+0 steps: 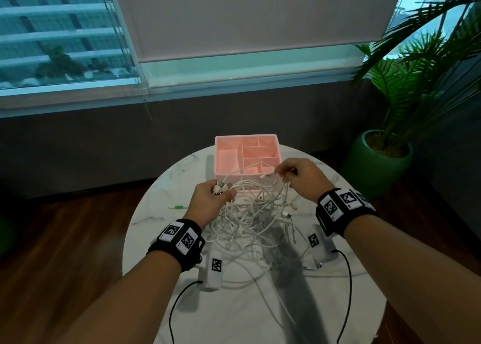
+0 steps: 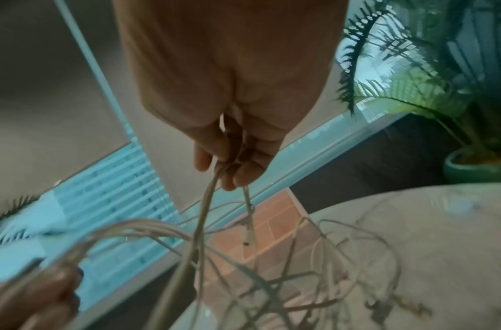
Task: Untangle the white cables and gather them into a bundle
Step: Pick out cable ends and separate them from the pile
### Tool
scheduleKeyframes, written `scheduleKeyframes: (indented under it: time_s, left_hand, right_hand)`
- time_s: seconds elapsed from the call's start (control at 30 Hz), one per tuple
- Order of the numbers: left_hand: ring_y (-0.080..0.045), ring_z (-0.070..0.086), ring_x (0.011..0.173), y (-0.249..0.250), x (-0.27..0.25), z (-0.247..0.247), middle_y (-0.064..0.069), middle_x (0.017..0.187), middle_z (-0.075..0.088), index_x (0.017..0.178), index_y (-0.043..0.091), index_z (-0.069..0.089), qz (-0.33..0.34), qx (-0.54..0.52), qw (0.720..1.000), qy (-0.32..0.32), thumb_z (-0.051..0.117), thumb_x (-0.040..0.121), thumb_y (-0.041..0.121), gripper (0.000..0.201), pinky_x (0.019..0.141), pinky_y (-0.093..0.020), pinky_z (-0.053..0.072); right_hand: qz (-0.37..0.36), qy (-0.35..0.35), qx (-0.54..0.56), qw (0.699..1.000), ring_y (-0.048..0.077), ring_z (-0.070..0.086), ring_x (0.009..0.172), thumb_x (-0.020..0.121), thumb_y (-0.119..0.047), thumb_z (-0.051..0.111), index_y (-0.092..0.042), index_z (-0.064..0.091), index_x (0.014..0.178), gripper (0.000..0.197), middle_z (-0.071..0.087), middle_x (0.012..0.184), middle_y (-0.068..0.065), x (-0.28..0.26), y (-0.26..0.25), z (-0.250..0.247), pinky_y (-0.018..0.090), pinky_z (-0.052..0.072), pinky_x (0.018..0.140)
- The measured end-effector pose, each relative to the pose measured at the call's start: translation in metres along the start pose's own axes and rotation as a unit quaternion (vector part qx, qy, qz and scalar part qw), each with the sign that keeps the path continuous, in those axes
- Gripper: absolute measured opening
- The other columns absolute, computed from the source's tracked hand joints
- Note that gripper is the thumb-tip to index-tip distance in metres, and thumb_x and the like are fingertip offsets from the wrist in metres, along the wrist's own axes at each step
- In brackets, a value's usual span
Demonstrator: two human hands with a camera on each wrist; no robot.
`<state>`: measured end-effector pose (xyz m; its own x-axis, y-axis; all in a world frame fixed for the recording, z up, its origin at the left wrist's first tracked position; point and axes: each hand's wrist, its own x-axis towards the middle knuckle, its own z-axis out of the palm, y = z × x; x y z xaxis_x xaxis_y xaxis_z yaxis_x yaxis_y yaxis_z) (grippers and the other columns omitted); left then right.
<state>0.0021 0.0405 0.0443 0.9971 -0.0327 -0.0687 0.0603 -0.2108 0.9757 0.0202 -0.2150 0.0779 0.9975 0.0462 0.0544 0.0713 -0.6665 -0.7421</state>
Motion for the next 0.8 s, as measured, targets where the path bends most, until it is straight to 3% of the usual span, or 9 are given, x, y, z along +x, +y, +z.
scheduleKeyframes:
  time_s: [0.1,0.2,0.33,0.4,0.47,0.57,0.7,0.8]
  left_hand:
    - [0.001,0.046,0.038,0.0,-0.001,0.002,-0.019,0.08,0.071,0.094,-0.008,0.068,-0.002,-0.006,1.0,-0.002,0.075,0.09,0.01,0.02,0.041,-0.012,0.035]
    - [0.002,0.048,0.039,0.001,0.0,0.004,-0.017,0.08,0.072,0.094,-0.004,0.068,-0.001,-0.006,1.0,-0.001,0.074,0.091,0.011,0.016,0.041,-0.012,0.036]
    - [0.003,0.049,0.039,0.004,0.0,0.006,-0.017,0.082,0.072,0.091,0.002,0.068,0.001,-0.014,1.0,-0.009,0.073,0.091,0.01,0.009,0.041,-0.01,0.035]
    - [0.003,0.049,0.04,0.005,-0.001,0.005,-0.017,0.082,0.071,0.09,0.003,0.068,0.004,-0.021,1.0,-0.011,0.073,0.091,0.008,0.007,0.041,-0.009,0.035]
    - [0.003,0.05,0.041,0.006,-0.002,0.006,-0.017,0.081,0.07,0.09,0.004,0.067,0.009,-0.024,1.0,-0.014,0.072,0.092,0.007,0.006,0.041,-0.009,0.036]
    - [0.004,0.05,0.042,0.006,-0.001,0.006,-0.02,0.085,0.072,0.091,0.002,0.066,0.015,-0.024,0.999,-0.021,0.071,0.092,0.006,0.007,0.042,-0.008,0.036]
    - [0.005,0.051,0.043,0.008,0.0,0.008,-0.02,0.091,0.075,0.092,0.006,0.066,0.017,-0.023,0.999,-0.027,0.07,0.093,0.007,0.005,0.043,-0.008,0.036]
    - [0.003,0.05,0.039,0.003,0.003,0.006,-0.021,0.088,0.074,0.09,0.007,0.065,0.007,-0.014,1.0,-0.018,0.07,0.094,0.008,0.006,0.04,-0.01,0.035]
  right_hand:
    - [0.038,0.072,0.191,0.978,0.032,0.068,0.082,0.079,0.02,0.049,-0.016,0.067,0.097,0.044,0.065,0.102,0.009,0.001,-0.007,0.009,0.039,0.062,0.071]
    - [0.093,0.112,0.321,0.936,0.032,0.068,0.085,0.079,0.022,0.06,-0.009,0.061,0.111,0.045,0.059,0.108,0.012,0.003,-0.015,0.022,0.038,0.062,0.068]
    - [0.233,0.114,0.4,0.879,0.034,0.065,0.067,0.082,0.024,0.055,0.006,0.053,0.117,0.04,0.058,0.093,0.024,-0.001,0.0,0.042,0.035,0.058,0.057]
    - [0.253,0.103,0.426,0.863,0.031,0.062,0.058,0.082,0.026,0.053,0.012,0.054,0.111,0.033,0.057,0.083,0.026,-0.002,0.007,0.047,0.033,0.056,0.051]
    - [0.247,0.075,0.401,0.879,0.027,0.059,0.051,0.083,0.025,0.054,0.017,0.059,0.105,0.025,0.058,0.081,0.025,-0.001,0.011,0.049,0.03,0.054,0.049]
    - [0.207,0.007,0.296,0.933,0.024,0.063,0.054,0.086,0.018,0.059,0.005,0.066,0.094,0.017,0.063,0.078,0.021,-0.001,0.012,0.046,0.029,0.054,0.051]
    - [0.163,-0.093,0.157,0.97,0.023,0.066,0.065,0.083,0.011,0.065,-0.008,0.06,0.114,0.036,0.067,0.079,0.012,-0.002,0.022,0.039,0.031,0.053,0.057]
    - [0.105,-0.1,0.004,0.989,0.018,0.063,0.07,0.084,-0.008,0.075,-0.018,0.058,0.119,0.041,0.067,0.085,0.008,0.001,0.021,0.031,0.03,0.051,0.066]
